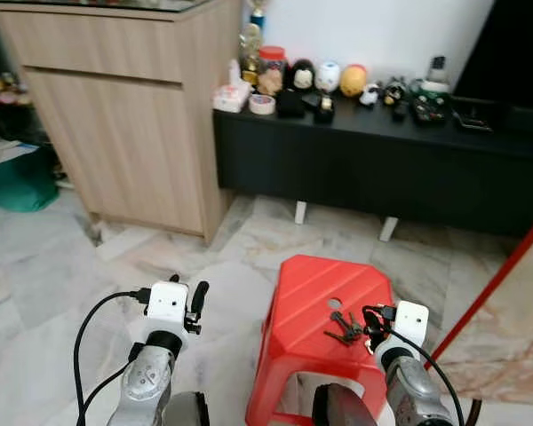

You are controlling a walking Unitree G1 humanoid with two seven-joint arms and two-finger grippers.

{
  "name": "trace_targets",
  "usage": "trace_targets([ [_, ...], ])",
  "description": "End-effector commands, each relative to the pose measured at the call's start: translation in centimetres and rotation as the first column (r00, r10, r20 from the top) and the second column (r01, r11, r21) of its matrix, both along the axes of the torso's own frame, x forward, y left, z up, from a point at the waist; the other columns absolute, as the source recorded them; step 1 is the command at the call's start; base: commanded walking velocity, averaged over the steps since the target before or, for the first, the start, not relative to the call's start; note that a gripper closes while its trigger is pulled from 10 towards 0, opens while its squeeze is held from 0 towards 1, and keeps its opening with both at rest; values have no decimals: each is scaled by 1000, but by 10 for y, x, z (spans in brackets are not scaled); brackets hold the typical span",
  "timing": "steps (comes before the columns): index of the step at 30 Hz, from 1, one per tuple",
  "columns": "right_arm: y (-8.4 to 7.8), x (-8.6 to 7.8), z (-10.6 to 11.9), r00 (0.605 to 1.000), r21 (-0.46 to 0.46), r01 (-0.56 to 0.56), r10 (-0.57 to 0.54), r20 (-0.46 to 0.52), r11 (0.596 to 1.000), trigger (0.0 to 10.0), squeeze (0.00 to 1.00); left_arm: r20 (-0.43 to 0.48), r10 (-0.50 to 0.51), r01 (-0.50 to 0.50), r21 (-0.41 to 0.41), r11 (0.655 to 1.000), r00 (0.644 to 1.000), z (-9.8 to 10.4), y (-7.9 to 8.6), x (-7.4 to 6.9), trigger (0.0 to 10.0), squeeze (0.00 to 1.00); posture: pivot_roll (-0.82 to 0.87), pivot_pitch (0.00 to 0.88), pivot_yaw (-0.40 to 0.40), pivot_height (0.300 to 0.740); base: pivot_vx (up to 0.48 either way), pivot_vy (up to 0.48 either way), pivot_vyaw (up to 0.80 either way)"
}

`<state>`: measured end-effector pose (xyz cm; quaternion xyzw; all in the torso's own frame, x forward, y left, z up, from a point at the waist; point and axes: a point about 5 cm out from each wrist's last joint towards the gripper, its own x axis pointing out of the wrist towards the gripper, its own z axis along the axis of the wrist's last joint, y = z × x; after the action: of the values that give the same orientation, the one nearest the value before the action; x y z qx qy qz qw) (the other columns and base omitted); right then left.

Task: Hang keys on a hook

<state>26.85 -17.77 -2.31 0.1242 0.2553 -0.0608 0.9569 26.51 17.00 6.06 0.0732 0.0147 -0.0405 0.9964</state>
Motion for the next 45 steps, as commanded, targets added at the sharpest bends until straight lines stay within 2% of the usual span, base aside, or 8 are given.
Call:
trace_targets([
  [1,3,7,4,1000,11,-14,14,-4,1000,10000,0,14,1,-1,-3,1000,1000,2,0,3,10000,0,81,0,-55,583,0,0,0],
  [14,19,17,13,983,-23,-178,178,46,984,10000,0,13,5,-5,-2,1000,1000,2,-1,0,10000,0,84,0,-58,568,0,0,0],
  [26,18,14,10,984,-15,-178,178,24,984,10000,0,7,5,-5,-3,1000,1000,0,-1,-1,10000,0,81,0,-59,568,0,0,0],
  [27,19,14,9,985,15,-173,172,28,985,10000,102,7,5,-5,-2,1000,1000,0,-1,-1,10000,0,81,0,-59,568,0,0,0],
  [28,19,14,9,985,27,-173,172,26,985,10000,1000,7,6,-6,-3,1000,1000,0,-1,-1,10000,0,81,0,-59,568,0,0,0],
  [32,21,14,8,978,60,-207,207,0,977,10000,1000,7,8,-8,-3,1000,1000,0,-2,-1,10000,0,83,0,-61,568,0,0,0],
  [34,22,14,7,977,69,-213,214,-8,975,10000,0,7,8,-8,-3,1000,1000,0,-2,-1,10000,0,83,0,-61,568,0,0,0],
  [45,16,18,10,980,47,-196,197,-34,980,10000,0,2,15,-15,0,1000,1000,-1,-1,-2,10000,0,85,0,-65,568,0,0,0],
])
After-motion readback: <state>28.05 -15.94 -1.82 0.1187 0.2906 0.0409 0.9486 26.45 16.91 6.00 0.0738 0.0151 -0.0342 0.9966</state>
